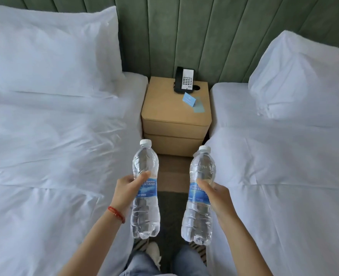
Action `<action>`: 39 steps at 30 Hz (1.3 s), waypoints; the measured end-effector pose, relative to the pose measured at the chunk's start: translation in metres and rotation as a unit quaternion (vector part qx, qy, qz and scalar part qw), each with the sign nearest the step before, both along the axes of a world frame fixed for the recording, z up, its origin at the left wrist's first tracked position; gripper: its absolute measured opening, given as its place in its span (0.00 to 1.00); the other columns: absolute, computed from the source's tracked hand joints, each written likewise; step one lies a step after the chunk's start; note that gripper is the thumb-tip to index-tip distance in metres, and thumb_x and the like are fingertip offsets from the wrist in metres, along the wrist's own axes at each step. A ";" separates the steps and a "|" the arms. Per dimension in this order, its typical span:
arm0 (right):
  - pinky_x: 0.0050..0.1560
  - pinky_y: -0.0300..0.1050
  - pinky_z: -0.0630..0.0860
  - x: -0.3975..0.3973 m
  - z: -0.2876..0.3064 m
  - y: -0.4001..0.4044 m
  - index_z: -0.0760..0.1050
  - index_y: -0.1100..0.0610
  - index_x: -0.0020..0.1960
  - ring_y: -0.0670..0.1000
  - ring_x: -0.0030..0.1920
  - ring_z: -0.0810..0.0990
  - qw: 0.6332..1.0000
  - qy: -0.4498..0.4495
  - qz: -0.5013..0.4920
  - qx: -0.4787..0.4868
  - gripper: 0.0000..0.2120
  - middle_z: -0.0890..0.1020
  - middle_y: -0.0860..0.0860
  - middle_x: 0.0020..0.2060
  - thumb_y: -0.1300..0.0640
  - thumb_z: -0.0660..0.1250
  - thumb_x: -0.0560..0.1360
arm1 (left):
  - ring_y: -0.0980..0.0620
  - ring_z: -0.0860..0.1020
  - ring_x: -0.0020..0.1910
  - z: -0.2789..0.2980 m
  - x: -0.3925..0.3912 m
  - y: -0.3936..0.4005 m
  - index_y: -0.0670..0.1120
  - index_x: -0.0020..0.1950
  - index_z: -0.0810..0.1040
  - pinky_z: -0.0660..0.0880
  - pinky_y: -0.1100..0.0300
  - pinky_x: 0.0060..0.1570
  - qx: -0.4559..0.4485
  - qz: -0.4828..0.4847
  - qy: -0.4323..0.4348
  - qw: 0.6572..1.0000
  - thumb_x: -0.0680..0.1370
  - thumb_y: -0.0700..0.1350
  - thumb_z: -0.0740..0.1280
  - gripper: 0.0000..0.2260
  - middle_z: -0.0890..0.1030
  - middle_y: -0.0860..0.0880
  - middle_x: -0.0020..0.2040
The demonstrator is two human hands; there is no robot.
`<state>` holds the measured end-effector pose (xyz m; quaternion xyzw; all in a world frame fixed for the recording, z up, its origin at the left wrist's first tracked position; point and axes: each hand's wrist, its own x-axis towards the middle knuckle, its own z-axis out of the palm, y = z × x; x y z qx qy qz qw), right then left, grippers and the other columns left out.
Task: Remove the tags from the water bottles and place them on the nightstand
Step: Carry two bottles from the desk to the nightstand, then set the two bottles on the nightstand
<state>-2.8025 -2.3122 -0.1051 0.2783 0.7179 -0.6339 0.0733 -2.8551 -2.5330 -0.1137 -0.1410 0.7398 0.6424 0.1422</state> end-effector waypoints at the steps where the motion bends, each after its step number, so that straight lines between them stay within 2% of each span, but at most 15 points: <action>1: 0.32 0.33 0.73 -0.014 0.000 0.002 0.76 0.51 0.40 0.47 0.40 0.82 1.000 0.004 -0.005 0.003 0.06 0.81 0.49 0.39 0.49 0.67 0.73 | 0.55 0.80 0.27 0.000 -0.016 0.002 0.42 0.36 0.79 0.73 0.68 0.26 0.001 -0.008 0.007 1.000 0.72 0.51 0.68 0.13 0.82 0.51 0.27; 4: 0.36 0.37 0.75 -0.059 -0.004 0.010 0.78 0.52 0.41 0.50 0.44 0.82 1.000 0.012 -0.018 0.013 0.05 0.82 0.52 0.42 0.51 0.68 0.72 | 0.54 0.81 0.28 -0.001 -0.062 0.010 0.41 0.36 0.80 0.74 0.69 0.26 0.013 -0.026 0.016 0.999 0.71 0.51 0.69 0.13 0.83 0.50 0.28; 7: 0.31 0.33 0.74 -0.107 -0.008 0.022 0.78 0.51 0.39 0.44 0.37 0.83 0.999 0.025 -0.026 0.008 0.03 0.83 0.49 0.37 0.53 0.70 0.71 | 0.53 0.82 0.30 -0.003 -0.107 0.022 0.41 0.37 0.80 0.74 0.69 0.27 0.020 -0.039 0.032 0.999 0.68 0.53 0.73 0.14 0.84 0.50 0.30; 10: 0.27 0.30 0.73 -0.162 -0.010 0.035 0.79 0.53 0.39 0.41 0.32 0.82 0.999 0.046 -0.021 -0.011 0.03 0.83 0.47 0.34 0.54 0.72 0.69 | 0.51 0.83 0.32 -0.004 -0.155 0.038 0.41 0.39 0.81 0.75 0.67 0.29 0.028 -0.035 0.060 0.997 0.64 0.54 0.71 0.16 0.84 0.47 0.33; 13: 0.27 0.32 0.73 -0.219 -0.009 0.052 0.79 0.56 0.39 0.44 0.32 0.83 0.998 0.058 -0.022 -0.033 0.12 0.83 0.47 0.30 0.49 0.71 0.62 | 0.48 0.83 0.34 -0.002 -0.205 0.056 0.41 0.40 0.81 0.77 0.64 0.31 0.038 -0.033 0.077 0.996 0.65 0.54 0.74 0.16 0.84 0.46 0.34; 15: 0.27 0.33 0.73 -0.258 -0.007 0.066 0.79 0.56 0.40 0.45 0.33 0.84 0.997 0.061 -0.020 -0.036 0.14 0.84 0.47 0.30 0.48 0.70 0.60 | 0.46 0.83 0.35 0.002 -0.240 0.070 0.41 0.41 0.80 0.79 0.61 0.33 0.042 -0.024 0.077 0.996 0.65 0.54 0.73 0.17 0.84 0.45 0.35; 19: 0.25 0.32 0.72 -0.328 -0.001 0.093 0.77 0.53 0.36 0.43 0.31 0.83 0.995 0.092 -0.021 -0.034 0.08 0.83 0.46 0.28 0.49 0.71 0.62 | 0.47 0.83 0.34 0.013 -0.304 0.094 0.41 0.41 0.80 0.77 0.64 0.31 0.061 0.020 0.092 0.994 0.59 0.57 0.73 0.21 0.84 0.45 0.34; 22: 0.26 0.30 0.73 -0.374 0.005 0.105 0.77 0.53 0.38 0.41 0.31 0.82 0.994 0.103 -0.003 -0.026 0.11 0.83 0.41 0.29 0.48 0.69 0.61 | 0.46 0.83 0.35 0.014 -0.345 0.106 0.39 0.41 0.81 0.77 0.63 0.31 0.060 0.028 0.094 0.993 0.62 0.51 0.77 0.18 0.84 0.44 0.34; 25: 0.28 0.30 0.73 -0.414 0.004 0.112 0.78 0.55 0.40 0.41 0.33 0.82 0.992 0.121 -0.005 -0.019 0.18 0.83 0.42 0.29 0.44 0.70 0.57 | 0.48 0.83 0.37 0.012 -0.383 0.113 0.41 0.42 0.81 0.77 0.64 0.32 0.075 0.031 0.097 0.992 0.63 0.49 0.76 0.14 0.85 0.46 0.35; 27: 0.29 0.31 0.75 -0.440 0.001 0.114 0.78 0.54 0.40 0.42 0.34 0.83 0.992 0.129 -0.001 -0.016 0.15 0.83 0.44 0.30 0.46 0.71 0.59 | 0.48 0.83 0.37 0.009 -0.410 0.115 0.43 0.43 0.81 0.78 0.63 0.33 0.079 0.020 0.099 0.992 0.61 0.54 0.76 0.18 0.85 0.46 0.37; 29: 0.31 0.33 0.77 -0.466 -0.005 0.113 0.78 0.52 0.40 0.43 0.36 0.83 0.992 0.128 0.006 -0.013 0.08 0.83 0.45 0.32 0.52 0.74 0.64 | 0.48 0.83 0.37 0.002 -0.439 0.116 0.43 0.43 0.81 0.78 0.63 0.34 0.082 0.005 0.098 0.992 0.59 0.57 0.73 0.21 0.85 0.46 0.37; 32: 0.36 0.38 0.79 -0.506 -0.014 0.110 0.78 0.51 0.42 0.46 0.39 0.84 0.992 0.124 -0.001 0.004 0.05 0.84 0.47 0.35 0.58 0.73 0.69 | 0.49 0.83 0.39 -0.013 -0.486 0.113 0.43 0.45 0.81 0.78 0.64 0.35 0.097 -0.020 0.097 0.990 0.59 0.57 0.72 0.22 0.85 0.48 0.38; 36: 0.32 0.30 0.75 -0.563 -0.021 0.096 0.77 0.50 0.43 0.41 0.39 0.83 0.993 0.120 -0.004 0.016 0.10 0.84 0.44 0.34 0.51 0.72 0.63 | 0.50 0.83 0.40 -0.034 -0.552 0.103 0.47 0.45 0.81 0.77 0.65 0.35 0.106 -0.046 0.073 0.991 0.59 0.57 0.73 0.20 0.85 0.49 0.39; 39: 0.36 0.32 0.77 -0.603 -0.032 0.087 0.77 0.48 0.44 0.41 0.42 0.83 0.994 0.107 0.009 0.027 0.12 0.84 0.45 0.38 0.51 0.71 0.61 | 0.50 0.83 0.40 -0.048 -0.598 0.095 0.50 0.42 0.82 0.77 0.65 0.34 0.098 -0.056 0.043 0.993 0.59 0.57 0.73 0.17 0.85 0.49 0.39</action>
